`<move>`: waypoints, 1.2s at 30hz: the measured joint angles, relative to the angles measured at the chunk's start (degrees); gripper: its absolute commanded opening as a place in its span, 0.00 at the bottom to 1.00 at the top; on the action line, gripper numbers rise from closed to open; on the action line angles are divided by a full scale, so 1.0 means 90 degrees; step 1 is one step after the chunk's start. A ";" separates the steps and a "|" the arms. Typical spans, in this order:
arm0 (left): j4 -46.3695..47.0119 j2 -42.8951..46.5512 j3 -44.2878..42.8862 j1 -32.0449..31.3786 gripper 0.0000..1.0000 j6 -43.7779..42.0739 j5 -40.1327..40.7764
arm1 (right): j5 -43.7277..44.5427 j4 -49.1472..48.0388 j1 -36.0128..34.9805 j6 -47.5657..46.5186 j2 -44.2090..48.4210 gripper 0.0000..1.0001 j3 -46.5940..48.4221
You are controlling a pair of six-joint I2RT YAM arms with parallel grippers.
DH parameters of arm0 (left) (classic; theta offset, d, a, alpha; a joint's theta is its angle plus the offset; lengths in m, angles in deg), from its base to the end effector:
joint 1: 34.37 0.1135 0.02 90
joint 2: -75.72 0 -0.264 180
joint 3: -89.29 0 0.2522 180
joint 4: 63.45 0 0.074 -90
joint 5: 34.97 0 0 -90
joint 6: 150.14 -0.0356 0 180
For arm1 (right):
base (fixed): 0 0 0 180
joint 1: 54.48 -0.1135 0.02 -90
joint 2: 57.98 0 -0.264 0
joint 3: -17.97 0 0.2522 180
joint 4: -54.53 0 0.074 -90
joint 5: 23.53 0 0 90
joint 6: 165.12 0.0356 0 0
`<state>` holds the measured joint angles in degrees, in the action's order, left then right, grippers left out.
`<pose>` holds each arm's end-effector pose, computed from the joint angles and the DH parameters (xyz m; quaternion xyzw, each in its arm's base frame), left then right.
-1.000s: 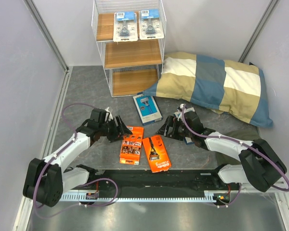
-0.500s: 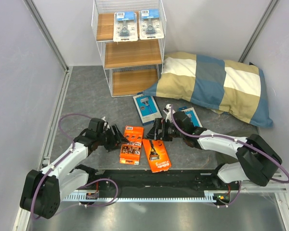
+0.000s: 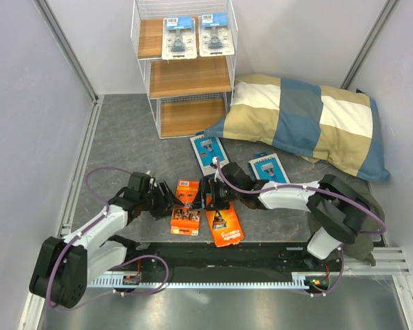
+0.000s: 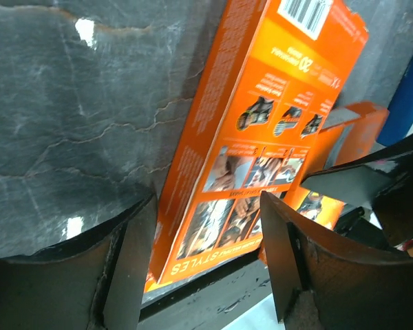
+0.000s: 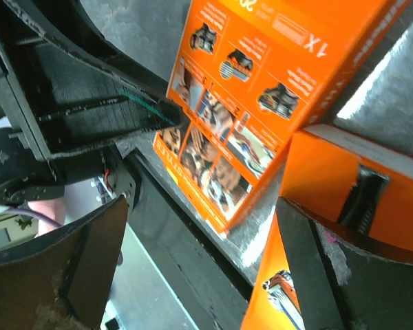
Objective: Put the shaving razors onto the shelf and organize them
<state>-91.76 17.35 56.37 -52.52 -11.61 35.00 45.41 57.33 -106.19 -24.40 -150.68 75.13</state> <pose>0.1604 -0.0654 0.1432 -0.1930 0.9174 -0.3064 0.1650 0.1893 0.2605 0.1641 -0.0873 0.8842 0.4369 0.1401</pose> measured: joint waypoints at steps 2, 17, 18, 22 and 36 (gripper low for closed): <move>0.0148 -0.0012 0.0046 0.0000 0.68 0.0046 -0.0017 | 0.0010 0.0070 -0.0027 0.0007 -0.0104 0.98 0.0138; 0.1540 -0.0010 0.0614 -0.0015 0.64 0.0437 -0.0097 | 0.0010 0.0148 -0.0092 0.0032 -0.0478 0.96 0.0508; 0.1758 -0.0015 0.0695 -0.0015 0.63 0.0466 -0.0083 | 0.0012 0.0175 -0.0087 0.0027 -0.0491 0.96 0.0525; 0.2710 -0.0233 0.0933 -0.0015 0.58 0.0583 0.0051 | 0.0010 0.0223 -0.0068 0.0007 -0.0522 0.96 0.0566; 0.3934 -0.1166 0.0748 -0.0471 0.02 0.0442 0.0724 | 0.0019 0.0440 -0.0046 -0.0097 -0.0457 0.98 0.0590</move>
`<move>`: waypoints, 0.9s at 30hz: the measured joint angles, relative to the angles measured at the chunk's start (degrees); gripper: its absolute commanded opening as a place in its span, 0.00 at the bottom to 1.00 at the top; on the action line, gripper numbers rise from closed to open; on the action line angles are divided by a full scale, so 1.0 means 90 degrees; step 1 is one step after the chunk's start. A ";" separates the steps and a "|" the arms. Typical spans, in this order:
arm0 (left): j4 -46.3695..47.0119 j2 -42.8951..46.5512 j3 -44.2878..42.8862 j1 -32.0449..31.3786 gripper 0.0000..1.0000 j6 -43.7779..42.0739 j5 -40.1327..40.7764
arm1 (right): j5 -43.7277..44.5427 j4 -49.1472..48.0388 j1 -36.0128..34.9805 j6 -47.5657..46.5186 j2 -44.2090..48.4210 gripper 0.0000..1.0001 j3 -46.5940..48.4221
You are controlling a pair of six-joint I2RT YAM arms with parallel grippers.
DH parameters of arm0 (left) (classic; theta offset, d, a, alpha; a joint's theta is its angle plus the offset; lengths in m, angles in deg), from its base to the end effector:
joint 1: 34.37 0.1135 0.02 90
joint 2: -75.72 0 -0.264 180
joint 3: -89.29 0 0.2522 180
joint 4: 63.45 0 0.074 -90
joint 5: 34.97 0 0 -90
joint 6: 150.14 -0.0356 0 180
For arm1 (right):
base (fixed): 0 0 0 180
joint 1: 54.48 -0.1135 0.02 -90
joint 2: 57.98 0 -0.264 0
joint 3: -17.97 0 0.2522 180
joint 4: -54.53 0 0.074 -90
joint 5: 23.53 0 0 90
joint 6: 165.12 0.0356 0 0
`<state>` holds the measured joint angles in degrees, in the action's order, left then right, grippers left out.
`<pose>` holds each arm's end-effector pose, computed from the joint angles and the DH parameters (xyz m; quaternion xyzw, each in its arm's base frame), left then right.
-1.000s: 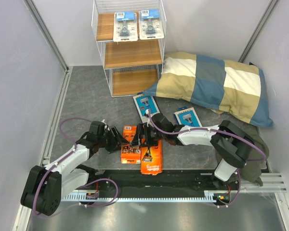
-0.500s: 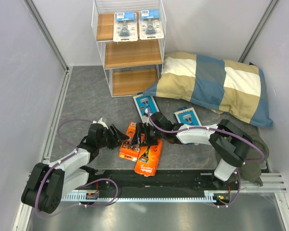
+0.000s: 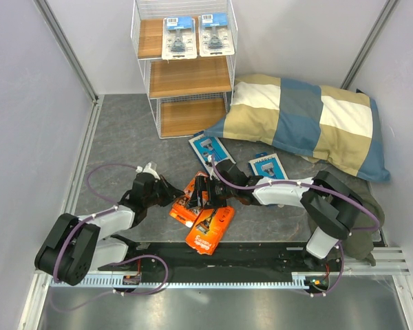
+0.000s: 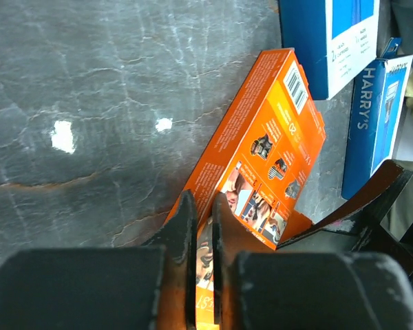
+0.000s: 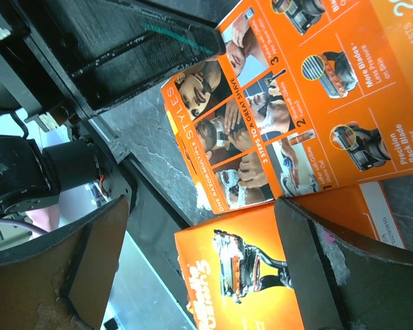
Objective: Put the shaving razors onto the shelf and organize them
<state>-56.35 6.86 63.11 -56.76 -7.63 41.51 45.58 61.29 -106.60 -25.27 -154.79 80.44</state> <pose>0.1804 -0.0833 0.1256 -0.1775 0.8668 -0.3592 0.2968 0.1990 0.2765 0.1629 -0.0928 0.8936 0.4202 0.1280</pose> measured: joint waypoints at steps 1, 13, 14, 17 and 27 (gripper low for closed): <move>-0.0046 0.0005 -0.0036 -0.0015 0.02 -0.0027 0.0007 | -0.0002 0.0024 0.0000 -0.0019 0.0015 0.98 0.0000; -0.1389 0.0741 -0.0544 -0.0289 0.02 -0.0284 0.0199 | 0.0148 0.0311 0.0000 -0.0189 0.0335 0.98 -0.0143; -0.1486 0.0835 -0.0571 -0.0323 0.02 -0.0284 0.0141 | 0.0180 0.0359 0.0010 -0.0209 0.0403 0.98 -0.0192; -0.1734 0.0981 -0.0668 -0.0410 0.02 -0.0308 0.0029 | 0.0192 0.0476 0.0087 -0.0248 0.0546 0.98 -0.0291; -0.2691 0.1520 -0.0787 -0.0619 0.02 -0.0398 -0.0338 | 0.0335 0.0551 0.0425 -0.0410 0.0826 0.98 -0.0476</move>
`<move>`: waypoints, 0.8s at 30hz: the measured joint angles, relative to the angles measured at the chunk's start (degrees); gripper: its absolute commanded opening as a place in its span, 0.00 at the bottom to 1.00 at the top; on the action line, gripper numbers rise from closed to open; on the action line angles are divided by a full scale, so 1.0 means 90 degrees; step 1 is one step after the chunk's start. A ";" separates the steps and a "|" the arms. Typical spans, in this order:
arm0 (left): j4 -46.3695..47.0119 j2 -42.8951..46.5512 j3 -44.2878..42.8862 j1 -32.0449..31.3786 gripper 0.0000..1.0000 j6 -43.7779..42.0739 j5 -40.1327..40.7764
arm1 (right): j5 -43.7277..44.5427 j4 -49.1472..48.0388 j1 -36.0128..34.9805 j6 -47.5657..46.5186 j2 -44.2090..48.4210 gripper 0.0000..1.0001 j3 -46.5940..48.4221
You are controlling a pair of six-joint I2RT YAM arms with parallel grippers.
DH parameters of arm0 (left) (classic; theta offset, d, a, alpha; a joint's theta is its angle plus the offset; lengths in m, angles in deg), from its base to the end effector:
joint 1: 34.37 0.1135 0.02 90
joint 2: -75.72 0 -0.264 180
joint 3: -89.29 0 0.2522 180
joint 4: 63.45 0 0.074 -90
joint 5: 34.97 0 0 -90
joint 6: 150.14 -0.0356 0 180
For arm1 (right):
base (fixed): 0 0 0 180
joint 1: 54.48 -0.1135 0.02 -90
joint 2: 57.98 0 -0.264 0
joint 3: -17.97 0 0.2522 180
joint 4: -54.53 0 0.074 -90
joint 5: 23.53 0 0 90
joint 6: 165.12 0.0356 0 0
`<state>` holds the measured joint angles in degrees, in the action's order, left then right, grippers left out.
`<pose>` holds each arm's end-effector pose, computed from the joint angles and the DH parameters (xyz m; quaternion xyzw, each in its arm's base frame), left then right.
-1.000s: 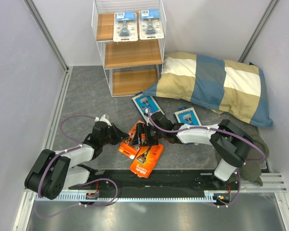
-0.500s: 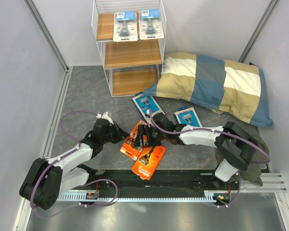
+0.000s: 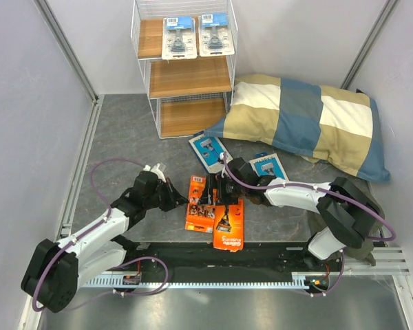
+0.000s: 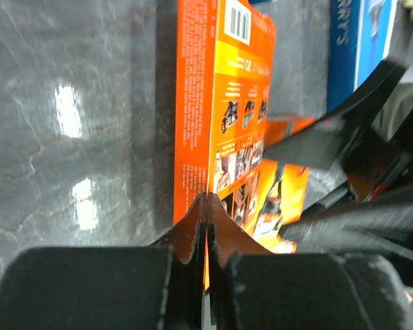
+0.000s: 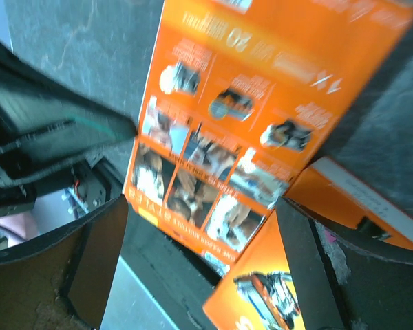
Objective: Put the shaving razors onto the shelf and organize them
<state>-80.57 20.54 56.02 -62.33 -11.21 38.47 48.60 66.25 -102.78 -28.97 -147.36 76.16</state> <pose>0.1606 -0.0967 0.1680 -0.1016 0.8896 -0.3666 0.2527 0.1993 0.2401 0.1734 -0.0790 0.9043 0.3864 0.1635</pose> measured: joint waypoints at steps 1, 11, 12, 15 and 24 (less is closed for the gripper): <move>-0.0075 0.0000 -0.0007 -0.0017 0.02 -0.0010 -0.0024 | 0.0049 -0.0015 0.0029 -0.0019 0.0012 0.98 -0.0002; -0.0289 -0.0381 -0.0007 -0.0058 0.02 -0.0012 -0.0056 | 0.0379 0.0029 0.0262 -0.0265 0.0121 0.98 -0.0010; -0.0291 -0.0452 -0.0007 -0.0056 0.02 -0.0015 -0.0053 | 0.0389 0.0051 0.0270 -0.0284 0.0131 0.98 -0.0010; -0.0338 -0.0673 -0.0068 -0.0056 0.02 -0.0015 -0.0051 | 0.0423 0.0100 0.0287 -0.0347 0.0168 0.98 -0.0017; -0.0427 -0.0114 -0.0231 -0.0102 0.32 -0.0175 -0.0284 | 0.0566 0.0393 0.0384 -0.0549 0.0393 0.98 -0.0019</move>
<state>-84.42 19.51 53.95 -63.25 -12.79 35.91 53.69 69.79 -99.32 -33.91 -143.82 75.98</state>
